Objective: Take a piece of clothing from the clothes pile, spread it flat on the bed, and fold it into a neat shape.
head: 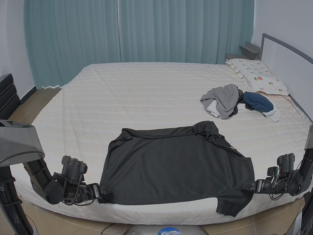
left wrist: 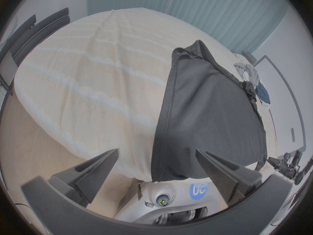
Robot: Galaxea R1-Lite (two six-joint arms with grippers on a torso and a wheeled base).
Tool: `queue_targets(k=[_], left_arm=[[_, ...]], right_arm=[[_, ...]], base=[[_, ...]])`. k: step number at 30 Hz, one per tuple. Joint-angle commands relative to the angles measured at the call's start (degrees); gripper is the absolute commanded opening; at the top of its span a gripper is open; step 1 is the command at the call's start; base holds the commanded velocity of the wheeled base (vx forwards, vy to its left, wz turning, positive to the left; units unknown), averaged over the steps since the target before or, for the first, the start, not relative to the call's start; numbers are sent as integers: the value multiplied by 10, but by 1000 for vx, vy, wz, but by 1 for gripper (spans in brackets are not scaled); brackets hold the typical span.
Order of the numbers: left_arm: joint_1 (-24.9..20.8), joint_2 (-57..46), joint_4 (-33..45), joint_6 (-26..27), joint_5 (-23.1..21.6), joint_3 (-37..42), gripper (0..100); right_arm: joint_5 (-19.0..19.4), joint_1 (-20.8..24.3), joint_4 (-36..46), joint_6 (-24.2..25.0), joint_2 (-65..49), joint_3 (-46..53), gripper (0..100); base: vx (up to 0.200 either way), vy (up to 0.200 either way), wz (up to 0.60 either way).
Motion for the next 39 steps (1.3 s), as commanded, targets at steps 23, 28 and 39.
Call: queue_targets(k=[23,28,39], left_arm=[[3,-52,-4,-63,-15,-26,100],[2,-52,-4,-72,-25,-29,100],[-2,-50,-4,-81,-26,-31,100]], right_arm=[[-32,7,-73,92,-63,-13,100],[-32,7,-73,93,-63,-13,100],[-28,17,-74,101,-56,-13,100]], base=[[78,0,0],[0,-120,0],[0,-109,0]])
